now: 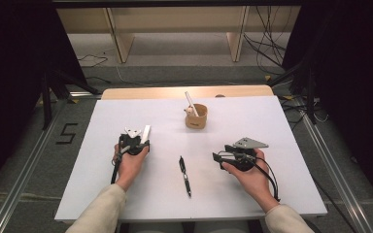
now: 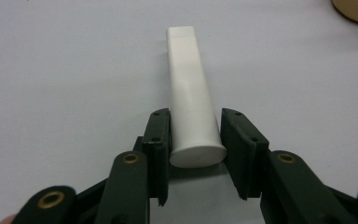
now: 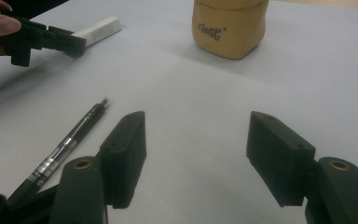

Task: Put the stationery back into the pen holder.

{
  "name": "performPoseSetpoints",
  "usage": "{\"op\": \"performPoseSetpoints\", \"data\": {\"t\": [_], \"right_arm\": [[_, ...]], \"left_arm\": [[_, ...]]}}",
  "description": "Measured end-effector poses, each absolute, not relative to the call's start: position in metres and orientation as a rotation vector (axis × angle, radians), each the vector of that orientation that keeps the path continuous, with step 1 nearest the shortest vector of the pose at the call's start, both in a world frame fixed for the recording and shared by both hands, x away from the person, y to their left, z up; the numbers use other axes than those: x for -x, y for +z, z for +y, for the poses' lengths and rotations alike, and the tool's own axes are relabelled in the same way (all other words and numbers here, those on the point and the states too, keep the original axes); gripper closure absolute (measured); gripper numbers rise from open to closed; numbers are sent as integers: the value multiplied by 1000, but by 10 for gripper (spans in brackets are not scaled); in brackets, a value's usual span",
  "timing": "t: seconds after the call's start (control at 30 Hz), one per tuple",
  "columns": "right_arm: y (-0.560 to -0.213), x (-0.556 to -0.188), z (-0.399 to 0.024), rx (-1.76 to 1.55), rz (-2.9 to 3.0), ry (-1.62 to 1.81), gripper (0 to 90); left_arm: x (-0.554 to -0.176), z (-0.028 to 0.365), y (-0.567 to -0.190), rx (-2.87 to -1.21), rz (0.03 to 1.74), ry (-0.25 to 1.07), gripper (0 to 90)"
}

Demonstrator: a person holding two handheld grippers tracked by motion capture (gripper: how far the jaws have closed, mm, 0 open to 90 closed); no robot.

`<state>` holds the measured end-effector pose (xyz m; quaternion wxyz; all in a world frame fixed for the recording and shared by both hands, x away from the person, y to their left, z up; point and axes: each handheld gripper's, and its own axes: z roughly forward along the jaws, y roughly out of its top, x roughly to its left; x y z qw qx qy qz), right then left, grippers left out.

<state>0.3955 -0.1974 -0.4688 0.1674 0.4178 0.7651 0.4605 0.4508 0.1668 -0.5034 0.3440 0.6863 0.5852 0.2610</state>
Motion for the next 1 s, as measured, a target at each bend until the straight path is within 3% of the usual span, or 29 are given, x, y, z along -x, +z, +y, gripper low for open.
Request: {"op": "performPoseSetpoints", "data": {"t": [1.0], "right_arm": [[-469,-395,-197,-1182,2181,1304,383]], "left_arm": [[-450,167,-498,-1755,1510,630,649]]}}
